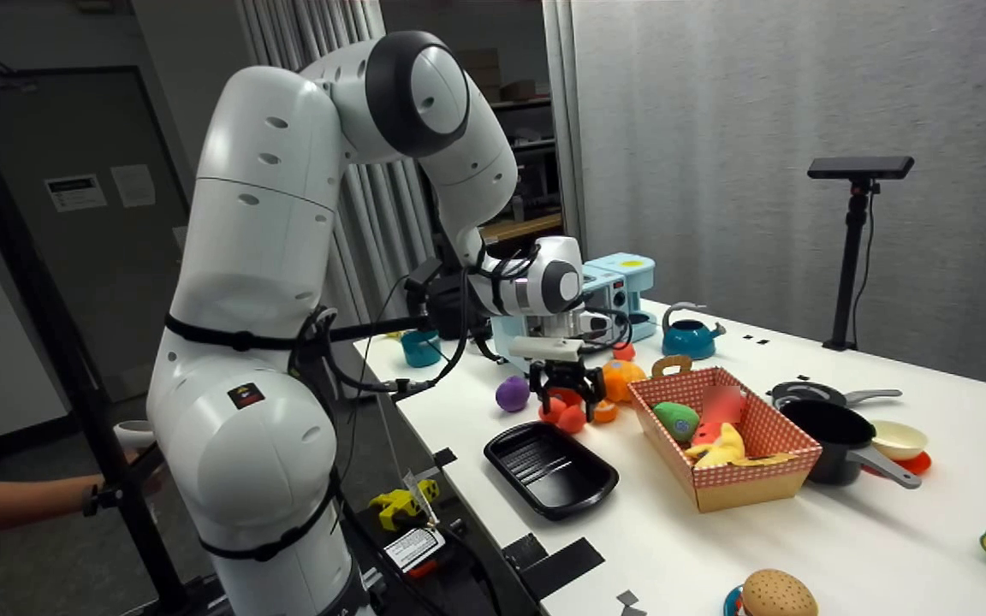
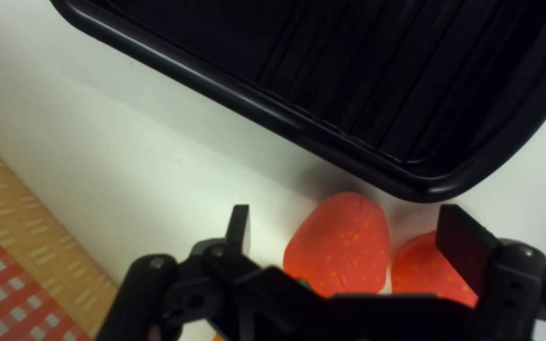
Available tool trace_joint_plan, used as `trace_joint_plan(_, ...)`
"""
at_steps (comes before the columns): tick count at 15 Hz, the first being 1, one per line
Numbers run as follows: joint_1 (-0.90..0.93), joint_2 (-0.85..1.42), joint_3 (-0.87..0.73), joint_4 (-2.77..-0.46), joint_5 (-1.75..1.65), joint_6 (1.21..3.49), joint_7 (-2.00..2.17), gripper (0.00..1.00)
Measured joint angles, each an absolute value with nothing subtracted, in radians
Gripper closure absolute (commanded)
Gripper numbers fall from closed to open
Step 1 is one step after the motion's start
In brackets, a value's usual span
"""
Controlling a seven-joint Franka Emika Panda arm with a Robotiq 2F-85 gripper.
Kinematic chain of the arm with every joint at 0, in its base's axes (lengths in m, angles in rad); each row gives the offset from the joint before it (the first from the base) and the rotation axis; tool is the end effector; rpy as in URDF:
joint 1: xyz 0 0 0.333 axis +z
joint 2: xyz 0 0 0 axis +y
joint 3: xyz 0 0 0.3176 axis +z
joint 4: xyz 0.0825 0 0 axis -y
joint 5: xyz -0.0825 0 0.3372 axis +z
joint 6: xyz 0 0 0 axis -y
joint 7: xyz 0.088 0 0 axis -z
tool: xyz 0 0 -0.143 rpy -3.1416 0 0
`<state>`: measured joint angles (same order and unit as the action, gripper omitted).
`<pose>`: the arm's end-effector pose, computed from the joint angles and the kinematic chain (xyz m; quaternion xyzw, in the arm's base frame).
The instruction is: Put the orange plush toy in the basket
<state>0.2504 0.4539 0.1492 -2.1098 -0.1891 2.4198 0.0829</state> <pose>0.4939 0.2040 0.1933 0.9715 0.2259 -0.0593 0.0397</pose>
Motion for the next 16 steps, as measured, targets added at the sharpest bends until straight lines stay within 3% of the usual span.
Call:
trace_joint_plan(3, 0.262, 0.486, 0.132, -2.075, -0.209, 2.420, 0.102, 0.00)
trace_joint_plan(5, 0.266, 0.506, 0.126, -2.050, -0.209, 2.420, 0.109, 0.28)
trace_joint_plan(7, 0.268, 0.523, 0.124, -2.032, -0.209, 2.420, 0.120, 0.44)
trace_joint_plan(13, 0.272, 0.544, 0.121, -2.012, -0.208, 2.420, 0.173, 0.87)
trace_joint_plan(15, 0.272, 0.539, 0.118, -2.012, -0.208, 2.420, 0.187, 0.99)
trace_joint_plan(16, 0.272, 0.533, 0.117, -2.013, -0.208, 2.420, 0.190, 0.98)
